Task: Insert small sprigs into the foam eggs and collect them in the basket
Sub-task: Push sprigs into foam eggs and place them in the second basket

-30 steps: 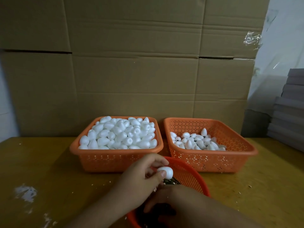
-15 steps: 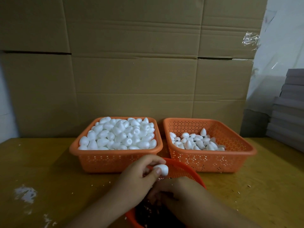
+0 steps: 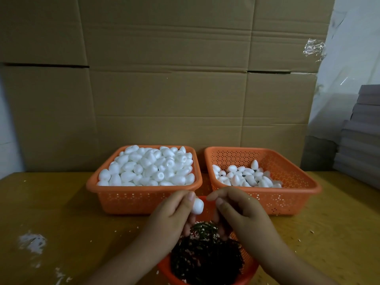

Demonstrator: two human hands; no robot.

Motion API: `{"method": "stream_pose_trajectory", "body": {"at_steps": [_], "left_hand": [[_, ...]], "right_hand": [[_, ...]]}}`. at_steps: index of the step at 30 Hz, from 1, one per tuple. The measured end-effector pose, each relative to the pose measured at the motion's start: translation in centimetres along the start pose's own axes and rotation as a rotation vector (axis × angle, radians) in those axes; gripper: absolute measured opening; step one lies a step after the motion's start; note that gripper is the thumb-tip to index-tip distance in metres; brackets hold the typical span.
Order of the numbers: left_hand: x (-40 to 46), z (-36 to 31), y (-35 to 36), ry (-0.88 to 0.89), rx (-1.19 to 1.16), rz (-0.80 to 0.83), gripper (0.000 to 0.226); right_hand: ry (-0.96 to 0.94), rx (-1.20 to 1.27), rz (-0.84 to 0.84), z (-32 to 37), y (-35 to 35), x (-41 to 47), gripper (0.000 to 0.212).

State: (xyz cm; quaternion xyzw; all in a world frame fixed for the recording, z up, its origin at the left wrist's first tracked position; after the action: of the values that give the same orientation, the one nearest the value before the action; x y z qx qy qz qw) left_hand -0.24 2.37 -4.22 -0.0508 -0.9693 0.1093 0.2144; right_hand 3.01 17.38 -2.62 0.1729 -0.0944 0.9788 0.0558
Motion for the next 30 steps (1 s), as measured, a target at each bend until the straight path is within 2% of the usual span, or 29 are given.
{"method": "stream_pose_trajectory", "body": {"at_steps": [6,13,15,20,23,30], "left_hand": [[-0.07,-0.46,-0.24,-0.096,-0.067,-0.033,0.057],[-0.05,-0.80,-0.34,-0.171,-0.154,-0.054,0.060],[0.11,-0.67,-0.43,-0.153,-0.171,-0.060,0.057],[0.45,-0.38,-0.44,-0.087,-0.235,-0.053,0.032],[0.57,0.08,-0.32,-0.115,-0.267,-0.033,0.037],[0.51,-0.02,-0.38,-0.089,-0.226,-0.034,0.034]], "right_hand": [[0.020,-0.004,0.007,-0.04,-0.06,0.12,0.021],[0.012,-0.061,0.069,-0.50,0.18,0.08,0.024],[-0.005,-0.082,0.089,-0.56,0.33,0.12,0.024],[-0.028,-0.117,0.109,-0.71,0.50,0.23,0.025],[-0.035,-0.123,0.118,-0.68,0.55,0.16,0.026],[-0.037,-0.145,0.130,-0.56,0.58,0.06,0.024]]}}
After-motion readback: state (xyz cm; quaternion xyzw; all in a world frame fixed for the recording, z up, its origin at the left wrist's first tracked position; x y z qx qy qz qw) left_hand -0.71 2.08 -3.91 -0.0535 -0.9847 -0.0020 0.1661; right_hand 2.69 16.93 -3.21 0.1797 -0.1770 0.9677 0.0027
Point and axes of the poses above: each hand's wrist, its own x-axis towards the middle knuckle, its own y-axis out of the palm, z = x × y, the point moved 5 cm from there along x, towards the middle knuckle, and after that the axes turned 8 degrees about -z, right-handed, at the moved point
